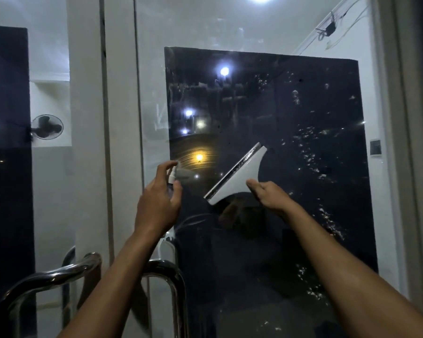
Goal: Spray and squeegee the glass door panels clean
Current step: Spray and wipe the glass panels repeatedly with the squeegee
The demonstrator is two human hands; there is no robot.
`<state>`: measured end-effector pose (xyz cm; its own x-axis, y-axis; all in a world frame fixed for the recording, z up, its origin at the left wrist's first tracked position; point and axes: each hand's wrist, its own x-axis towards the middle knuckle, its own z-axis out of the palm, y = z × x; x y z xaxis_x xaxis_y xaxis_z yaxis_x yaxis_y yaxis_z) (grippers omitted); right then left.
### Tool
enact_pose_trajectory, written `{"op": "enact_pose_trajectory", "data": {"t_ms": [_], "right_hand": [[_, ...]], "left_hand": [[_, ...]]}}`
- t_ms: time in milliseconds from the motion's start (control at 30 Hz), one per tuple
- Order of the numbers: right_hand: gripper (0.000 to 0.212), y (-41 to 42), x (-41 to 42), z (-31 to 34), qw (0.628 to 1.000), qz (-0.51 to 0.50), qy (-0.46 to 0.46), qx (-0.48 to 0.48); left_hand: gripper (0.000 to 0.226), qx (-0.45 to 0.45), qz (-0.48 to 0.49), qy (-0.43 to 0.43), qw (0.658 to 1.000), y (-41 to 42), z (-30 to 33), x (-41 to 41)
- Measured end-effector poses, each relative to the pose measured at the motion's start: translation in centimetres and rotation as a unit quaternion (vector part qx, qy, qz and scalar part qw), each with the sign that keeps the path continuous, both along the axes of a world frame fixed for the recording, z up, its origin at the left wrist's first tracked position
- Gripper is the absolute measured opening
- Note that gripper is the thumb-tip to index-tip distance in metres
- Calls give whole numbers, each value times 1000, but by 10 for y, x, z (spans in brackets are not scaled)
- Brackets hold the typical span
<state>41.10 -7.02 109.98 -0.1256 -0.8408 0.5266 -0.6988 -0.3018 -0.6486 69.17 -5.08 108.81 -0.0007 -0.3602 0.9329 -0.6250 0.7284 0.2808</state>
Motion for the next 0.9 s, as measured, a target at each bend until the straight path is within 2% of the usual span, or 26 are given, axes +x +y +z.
{"op": "enact_pose_trajectory", "data": {"t_ms": [167, 300, 600, 800, 900], "right_hand": [[60, 4, 3, -84, 992, -2, -113, 58], [61, 12, 12, -130, 987, -22, -143, 74], [54, 11, 43, -43, 949, 17, -315, 7], [55, 11, 67, -129, 922, -2, -385, 45], [54, 13, 75, -107, 919, -2, -393, 25]], "left_hand": [[38, 1, -24, -6, 1000, -5, -13, -17], [37, 10, -26, -9, 1000, -6, -16, -22], [36, 11, -41, -13, 999, -10, -22, -29], [36, 23, -25, -13, 999, -15, -34, -18], [35, 20, -20, -14, 1000, -15, -27, -16]]}}
